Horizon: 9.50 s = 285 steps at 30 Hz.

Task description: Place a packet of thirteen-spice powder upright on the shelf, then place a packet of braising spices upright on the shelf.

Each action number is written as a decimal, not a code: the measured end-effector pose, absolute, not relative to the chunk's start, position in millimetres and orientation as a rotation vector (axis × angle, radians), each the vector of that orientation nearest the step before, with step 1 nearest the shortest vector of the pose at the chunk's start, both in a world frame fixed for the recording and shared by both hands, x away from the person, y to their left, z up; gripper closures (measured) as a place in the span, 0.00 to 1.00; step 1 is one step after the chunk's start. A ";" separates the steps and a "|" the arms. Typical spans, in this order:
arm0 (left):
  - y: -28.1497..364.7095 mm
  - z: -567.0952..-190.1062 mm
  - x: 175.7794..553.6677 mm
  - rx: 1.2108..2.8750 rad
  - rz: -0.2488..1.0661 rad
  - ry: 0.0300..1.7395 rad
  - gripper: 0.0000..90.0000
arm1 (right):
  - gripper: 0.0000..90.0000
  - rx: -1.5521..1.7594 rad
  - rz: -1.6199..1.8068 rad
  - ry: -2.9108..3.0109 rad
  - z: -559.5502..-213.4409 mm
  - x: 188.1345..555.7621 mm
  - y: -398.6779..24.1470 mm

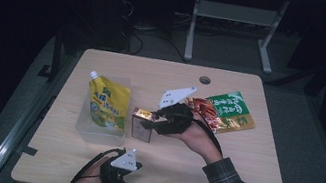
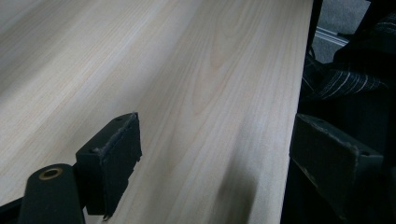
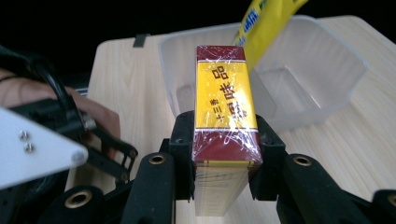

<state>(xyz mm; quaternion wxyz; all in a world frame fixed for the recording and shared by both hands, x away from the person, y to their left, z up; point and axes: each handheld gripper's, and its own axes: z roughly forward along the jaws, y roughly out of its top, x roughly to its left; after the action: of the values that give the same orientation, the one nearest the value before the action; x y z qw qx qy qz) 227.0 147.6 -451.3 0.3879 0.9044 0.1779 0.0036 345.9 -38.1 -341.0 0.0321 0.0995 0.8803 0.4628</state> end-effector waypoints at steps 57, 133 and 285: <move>147.3 -450.1 226.1 2.301 0.006 0.446 0.18 | 0.74 0.040 1.399 2.770 -361.7 353.2 91.4; 148.0 -452.0 230.9 2.296 -0.007 0.484 0.18 | 1.00 0.878 1.288 2.467 -373.1 403.5 -122.8; 127.7 -438.4 267.8 2.224 0.178 0.577 0.16 | 1.00 0.712 1.058 2.649 -456.7 364.0 -167.4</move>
<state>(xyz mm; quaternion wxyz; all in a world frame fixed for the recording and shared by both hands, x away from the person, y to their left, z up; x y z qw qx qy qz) 267.8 127.7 -438.4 0.4062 0.8819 0.2287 0.0705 364.0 -167.4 -456.7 0.1006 0.2411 0.8964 0.3581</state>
